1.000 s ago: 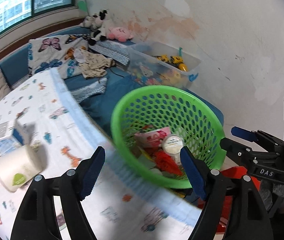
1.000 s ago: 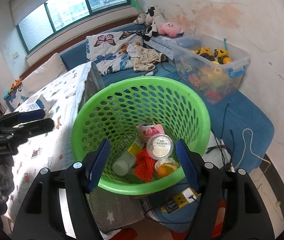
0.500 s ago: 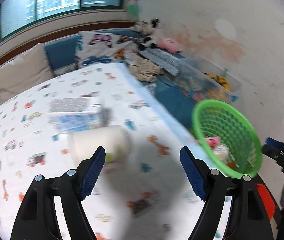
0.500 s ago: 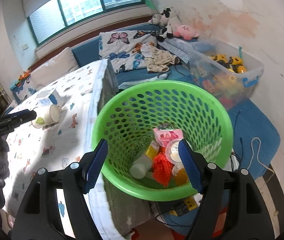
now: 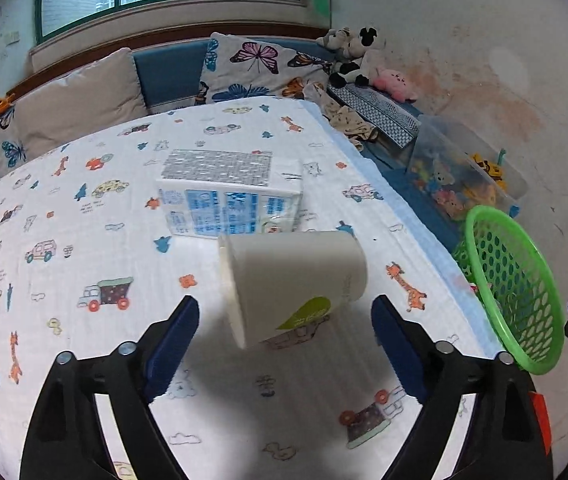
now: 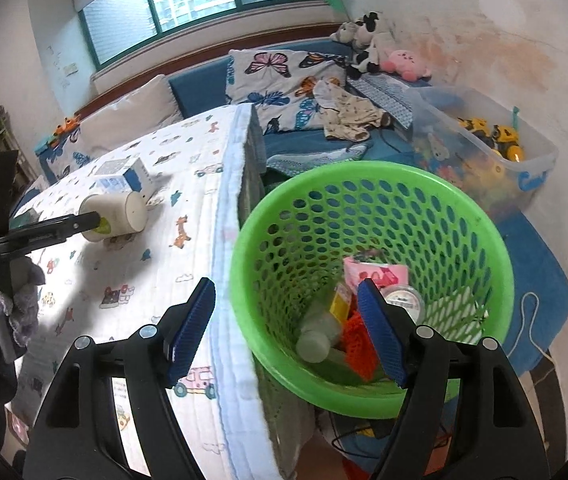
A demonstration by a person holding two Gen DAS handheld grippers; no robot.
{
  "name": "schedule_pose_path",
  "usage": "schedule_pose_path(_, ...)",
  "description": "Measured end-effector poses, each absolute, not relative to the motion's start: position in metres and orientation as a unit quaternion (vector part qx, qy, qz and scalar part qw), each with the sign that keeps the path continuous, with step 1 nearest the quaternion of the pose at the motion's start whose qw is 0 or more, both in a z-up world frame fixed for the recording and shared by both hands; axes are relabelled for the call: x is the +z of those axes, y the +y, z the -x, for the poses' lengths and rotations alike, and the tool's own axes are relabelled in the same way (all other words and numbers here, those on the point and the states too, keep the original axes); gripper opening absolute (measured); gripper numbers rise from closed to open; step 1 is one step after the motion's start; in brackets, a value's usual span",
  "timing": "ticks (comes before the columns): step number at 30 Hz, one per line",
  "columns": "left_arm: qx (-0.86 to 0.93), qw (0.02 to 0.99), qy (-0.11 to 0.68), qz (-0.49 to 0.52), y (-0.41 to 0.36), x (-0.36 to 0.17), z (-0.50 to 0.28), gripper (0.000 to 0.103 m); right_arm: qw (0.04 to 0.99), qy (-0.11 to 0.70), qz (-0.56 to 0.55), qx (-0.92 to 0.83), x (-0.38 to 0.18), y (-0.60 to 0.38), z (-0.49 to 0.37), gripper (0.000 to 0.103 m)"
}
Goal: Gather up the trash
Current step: 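Move the left gripper back to the white paper cup on the bed, then close the left gripper on the white paper cup and lift it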
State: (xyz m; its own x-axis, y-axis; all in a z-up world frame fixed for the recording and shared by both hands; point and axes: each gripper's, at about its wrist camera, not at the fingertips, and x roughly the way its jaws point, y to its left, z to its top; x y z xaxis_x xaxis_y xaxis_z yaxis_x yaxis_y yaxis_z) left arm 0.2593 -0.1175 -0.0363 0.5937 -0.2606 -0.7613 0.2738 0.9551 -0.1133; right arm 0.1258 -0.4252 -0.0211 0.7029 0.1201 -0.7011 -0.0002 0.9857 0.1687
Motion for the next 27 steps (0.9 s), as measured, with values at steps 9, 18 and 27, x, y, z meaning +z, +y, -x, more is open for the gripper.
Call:
schedule_pose_path(9,-0.107,0.896,0.43,-0.028,-0.147,-0.046,-0.27,0.092,0.918,0.384,-0.084,0.041,-0.025,-0.428,-0.129,0.074)
schedule_pose_path(18,-0.055,0.9,0.432,-0.03,-0.151,-0.059,-0.284,0.092,0.915,0.391,-0.094,0.046,-0.032,-0.434,-0.132,0.074)
schedule_pose_path(27,-0.07,0.898,0.434,-0.022,-0.151,-0.064,-0.285,0.076,0.916,0.389,-0.084,0.057,-0.027,-0.423,-0.136,0.074)
